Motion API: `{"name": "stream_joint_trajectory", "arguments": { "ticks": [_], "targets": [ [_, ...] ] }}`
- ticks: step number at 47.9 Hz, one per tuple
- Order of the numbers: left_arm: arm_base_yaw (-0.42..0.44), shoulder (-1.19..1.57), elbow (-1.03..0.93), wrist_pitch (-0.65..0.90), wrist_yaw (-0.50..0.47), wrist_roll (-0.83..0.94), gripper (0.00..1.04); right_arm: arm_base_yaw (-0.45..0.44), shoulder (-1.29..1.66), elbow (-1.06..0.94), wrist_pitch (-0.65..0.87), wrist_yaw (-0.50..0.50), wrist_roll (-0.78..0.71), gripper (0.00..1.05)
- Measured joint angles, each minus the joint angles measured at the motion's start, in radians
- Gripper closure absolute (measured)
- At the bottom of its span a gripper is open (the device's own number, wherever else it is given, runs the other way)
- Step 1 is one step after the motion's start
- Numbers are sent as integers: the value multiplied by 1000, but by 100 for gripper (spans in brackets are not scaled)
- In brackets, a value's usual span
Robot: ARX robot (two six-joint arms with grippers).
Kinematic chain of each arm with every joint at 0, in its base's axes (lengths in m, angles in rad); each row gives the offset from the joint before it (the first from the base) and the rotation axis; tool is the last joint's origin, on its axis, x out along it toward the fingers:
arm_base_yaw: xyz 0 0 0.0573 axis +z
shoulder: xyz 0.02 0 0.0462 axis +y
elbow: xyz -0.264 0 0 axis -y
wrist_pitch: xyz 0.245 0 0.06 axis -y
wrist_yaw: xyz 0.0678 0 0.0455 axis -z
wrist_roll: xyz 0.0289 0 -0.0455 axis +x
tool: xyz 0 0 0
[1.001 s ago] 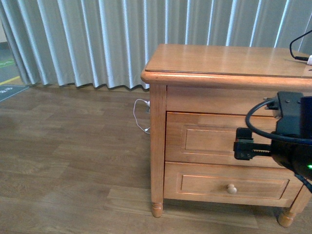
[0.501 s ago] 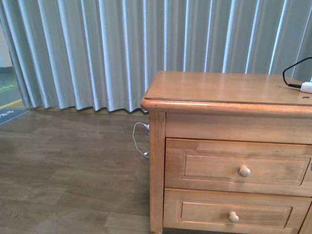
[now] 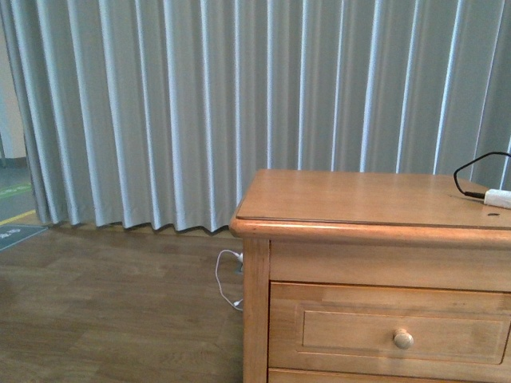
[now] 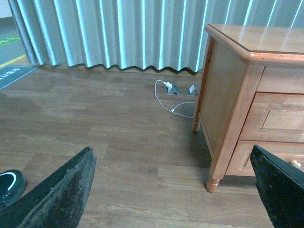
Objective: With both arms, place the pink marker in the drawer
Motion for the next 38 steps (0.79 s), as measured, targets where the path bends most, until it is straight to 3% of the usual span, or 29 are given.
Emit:
{"name": "stream_joint_trajectory", "arguments": {
  "ticks": [15,38],
  "targets": [
    [0,0,0,0,0,0,6,0,-162,-124,-43,3,-10,103],
    [0,0,0,0,0,0,6,0,-409,-243,-161,3,-12,103]
  ]
}}
